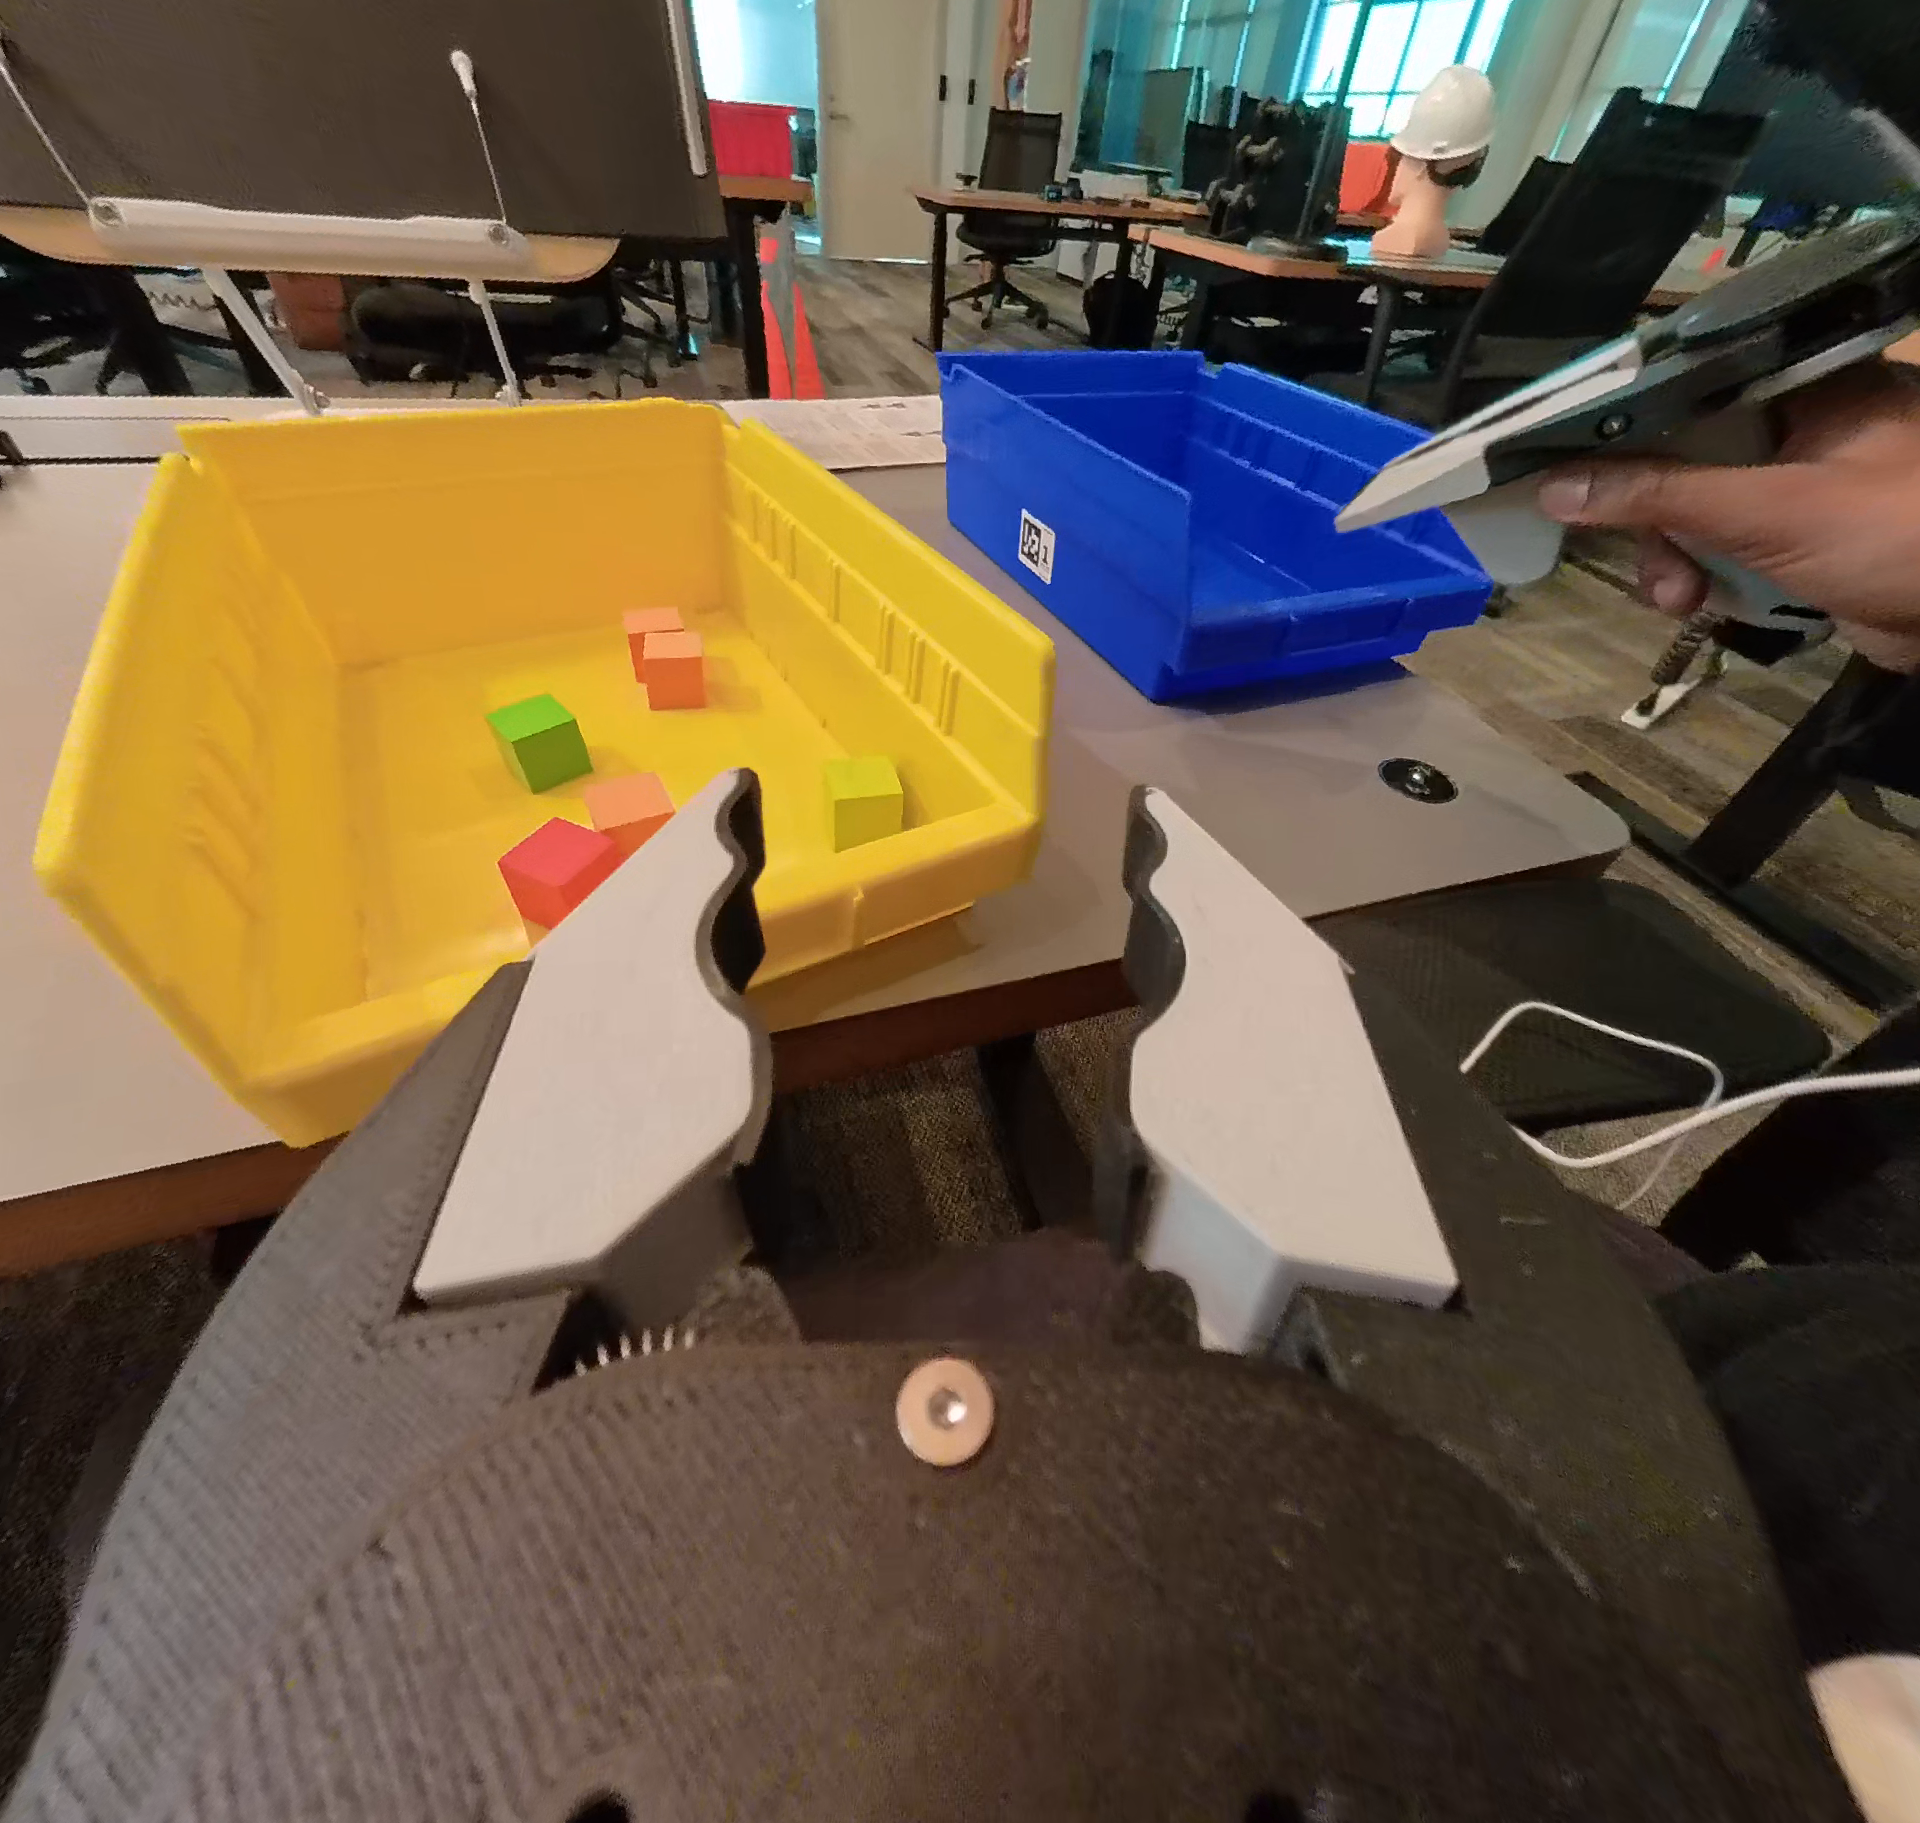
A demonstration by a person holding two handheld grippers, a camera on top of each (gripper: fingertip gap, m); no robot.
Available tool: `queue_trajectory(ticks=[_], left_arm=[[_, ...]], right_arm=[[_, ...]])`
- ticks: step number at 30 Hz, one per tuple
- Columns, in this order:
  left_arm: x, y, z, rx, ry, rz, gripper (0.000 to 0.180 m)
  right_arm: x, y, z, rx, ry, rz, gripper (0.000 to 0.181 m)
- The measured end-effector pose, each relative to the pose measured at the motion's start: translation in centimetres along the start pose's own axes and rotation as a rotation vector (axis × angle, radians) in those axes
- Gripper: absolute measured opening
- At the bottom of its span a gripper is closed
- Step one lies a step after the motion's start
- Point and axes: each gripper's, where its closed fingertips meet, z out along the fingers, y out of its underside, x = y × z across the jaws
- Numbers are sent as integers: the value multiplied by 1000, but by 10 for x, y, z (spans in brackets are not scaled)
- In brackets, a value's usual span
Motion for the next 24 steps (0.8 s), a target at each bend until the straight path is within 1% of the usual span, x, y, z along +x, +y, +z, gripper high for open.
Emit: queue_trajectory(ticks=[2, 3, 4, 6, 7, 8, 11, 12, 14, 17, 19, 24], left_arm=[[3, 1, -4, -1, -1, 14, 67], [4, 0, -7, 1, -3, 19, 67], [5, 0, -9, 4, -7, 23, 67], [5, -3, -14, 17, -18, 30, 67], [4, -5, -17, 25, -21, 31, 67], [4, -7, -18, 34, -22, 28, 67], [4, -12, -21, 61, -17, 17, 67], [4, -13, -22, 67, -18, 18, 67], [3, -15, -23, 74, -23, 29, 67], [2, -18, -27, 84, -32, 39, 67], [1, -19, -29, 91, -36, 32, 67], [-1, -19, -32, 106, -42, 22, 67]], right_arm=[[14, -7, -10, 53, 72, -21, 3], [20, -10, -15, 78, 97, -26, 8], [23, -12, -18, 92, 95, -26, 16], [17, -12, -18, 93, 22, -35, 44], [12, -9, -14, 80, -9, -56, 52], [10, -3, -8, 50, -13, -92, 57], [14, 31, 22, -131, 33, -202, 56], [13, 39, 32, -174, 30, -218, 50], [10, 46, 47, -219, -4, -209, 53], [3, 42, 61, -255, -88, -168, 40], [-1, 43, 69, -312, -151, -157, 40], [-5, 42, 75, -416, -218, -248, 31]])
